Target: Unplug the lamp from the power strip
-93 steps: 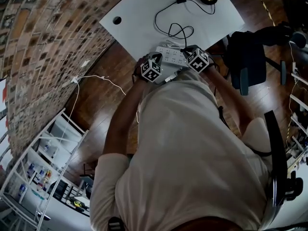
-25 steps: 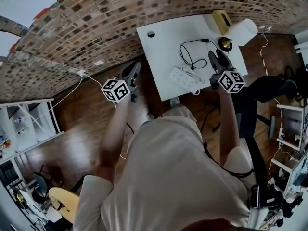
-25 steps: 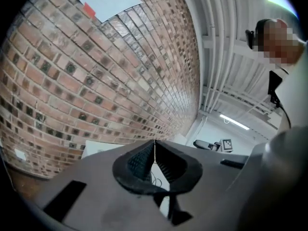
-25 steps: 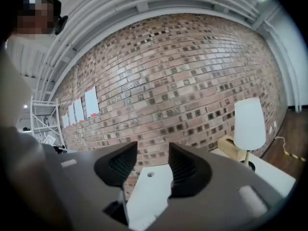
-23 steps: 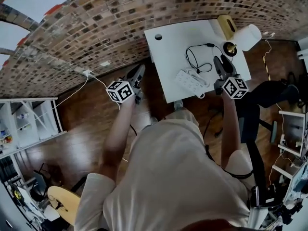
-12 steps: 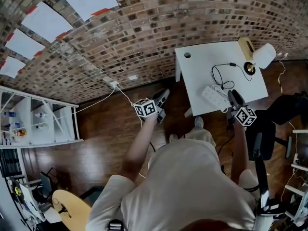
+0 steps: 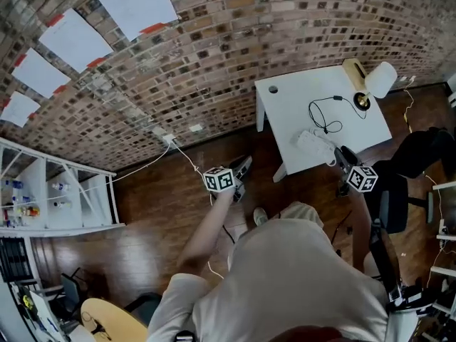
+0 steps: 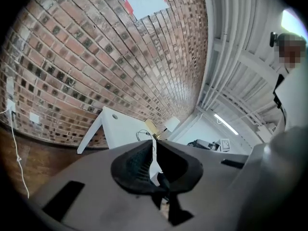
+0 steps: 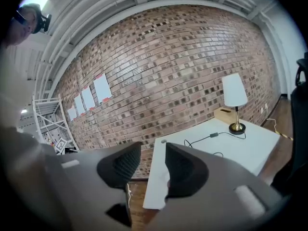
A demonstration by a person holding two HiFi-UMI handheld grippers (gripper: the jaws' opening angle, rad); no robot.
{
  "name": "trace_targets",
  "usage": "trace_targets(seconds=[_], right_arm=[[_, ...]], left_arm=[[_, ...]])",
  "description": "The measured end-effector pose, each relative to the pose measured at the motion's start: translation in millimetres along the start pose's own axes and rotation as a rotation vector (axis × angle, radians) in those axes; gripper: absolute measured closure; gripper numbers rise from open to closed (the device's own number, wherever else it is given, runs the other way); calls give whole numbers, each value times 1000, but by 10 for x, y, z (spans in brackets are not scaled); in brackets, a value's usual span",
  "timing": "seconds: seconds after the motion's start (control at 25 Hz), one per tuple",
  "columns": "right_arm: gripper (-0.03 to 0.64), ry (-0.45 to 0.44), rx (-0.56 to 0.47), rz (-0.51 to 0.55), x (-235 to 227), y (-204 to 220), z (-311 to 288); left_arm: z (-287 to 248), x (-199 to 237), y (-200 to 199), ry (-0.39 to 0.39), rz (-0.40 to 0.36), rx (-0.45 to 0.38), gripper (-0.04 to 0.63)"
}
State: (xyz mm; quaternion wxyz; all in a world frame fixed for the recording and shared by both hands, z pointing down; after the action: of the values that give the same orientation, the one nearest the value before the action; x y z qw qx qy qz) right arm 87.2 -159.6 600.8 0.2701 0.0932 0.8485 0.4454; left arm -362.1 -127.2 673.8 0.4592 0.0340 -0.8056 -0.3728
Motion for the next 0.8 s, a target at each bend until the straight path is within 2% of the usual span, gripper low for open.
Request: trace_targets(seconds=[0.16, 0.24, 0.28, 0.36, 0.44, 0.52, 0.68, 0.8], right_arm=[[476, -28, 18, -7, -30, 66, 42], [528, -74, 28, -9, -2, 28, -3], [531, -102, 29, -4, 32, 12, -33], [531, -136, 46, 12, 88, 97, 14], [532, -138, 83, 30, 88, 256, 221], [532, -137, 101, 40, 54, 291, 451], [532, -140, 72, 67, -62, 180, 931], [534, -129, 76, 87, -188, 351, 1364]], left_arm=[[71, -196, 157, 1, -25, 14, 581], [116, -284, 189, -7, -42, 11, 581], [138, -311, 224, -10, -51, 15, 581], [197, -395, 451, -17, -59, 53, 581], [283, -576, 795, -29, -58, 107, 581], [363, -762, 969, -43, -67, 133, 581], [375, -1064, 921, -72, -98, 79, 581], [307, -1384, 1117, -93, -88, 19, 581]])
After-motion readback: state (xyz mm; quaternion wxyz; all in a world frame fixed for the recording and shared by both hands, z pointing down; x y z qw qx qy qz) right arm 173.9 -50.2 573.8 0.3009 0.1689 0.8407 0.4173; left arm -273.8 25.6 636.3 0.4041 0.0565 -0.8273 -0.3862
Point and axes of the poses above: the fingertips, and each gripper's own axes: z backward along the fingers, x to its left, y out of its underside, the point moved 7 cm from there along z, backward along the fingers, and after that the axes turned 8 degrees about x, right-handed, at the moved point
